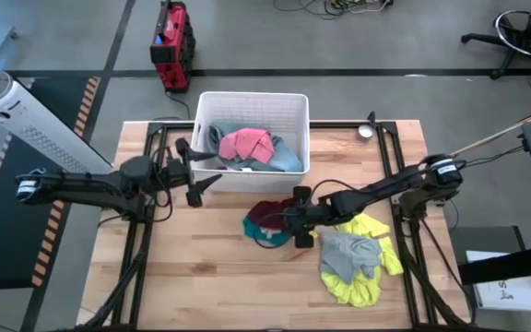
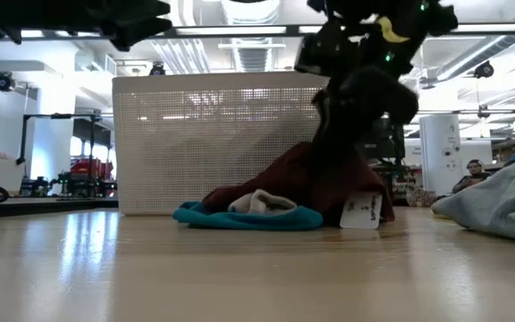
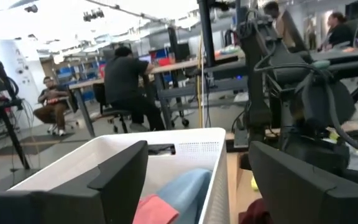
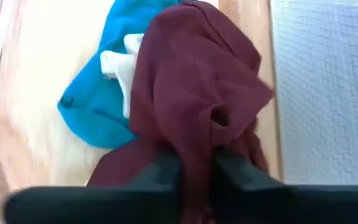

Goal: Sort clothes
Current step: Put the dark red shorts into the white laundry bin

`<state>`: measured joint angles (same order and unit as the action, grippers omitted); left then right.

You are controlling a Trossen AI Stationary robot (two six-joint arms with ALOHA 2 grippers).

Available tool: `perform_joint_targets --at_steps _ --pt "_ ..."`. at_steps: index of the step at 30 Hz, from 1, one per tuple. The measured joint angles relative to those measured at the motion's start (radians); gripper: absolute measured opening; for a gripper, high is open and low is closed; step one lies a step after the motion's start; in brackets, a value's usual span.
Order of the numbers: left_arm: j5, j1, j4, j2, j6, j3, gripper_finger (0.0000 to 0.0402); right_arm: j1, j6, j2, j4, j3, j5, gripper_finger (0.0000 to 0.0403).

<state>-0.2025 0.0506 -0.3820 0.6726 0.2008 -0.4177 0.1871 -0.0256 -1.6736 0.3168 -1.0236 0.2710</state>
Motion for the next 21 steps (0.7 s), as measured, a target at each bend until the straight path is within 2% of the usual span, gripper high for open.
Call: perform_joint_targets --at_steps 2,9,21 --pt "0.000 -0.005 -0.018 -0.019 -0.001 0.034 0.0267 0.000 0.011 0.016 0.025 -0.021 0.000 0.0010" --pt "0.001 -0.025 -0.038 -0.034 -0.008 0.055 0.0263 0.010 0.054 0.076 0.118 -0.121 -0.009 0.0002" --pt "0.001 -0.037 -0.097 -0.083 0.066 0.055 0.0250 0.007 0.218 0.135 0.177 -0.402 -0.002 0.0001"
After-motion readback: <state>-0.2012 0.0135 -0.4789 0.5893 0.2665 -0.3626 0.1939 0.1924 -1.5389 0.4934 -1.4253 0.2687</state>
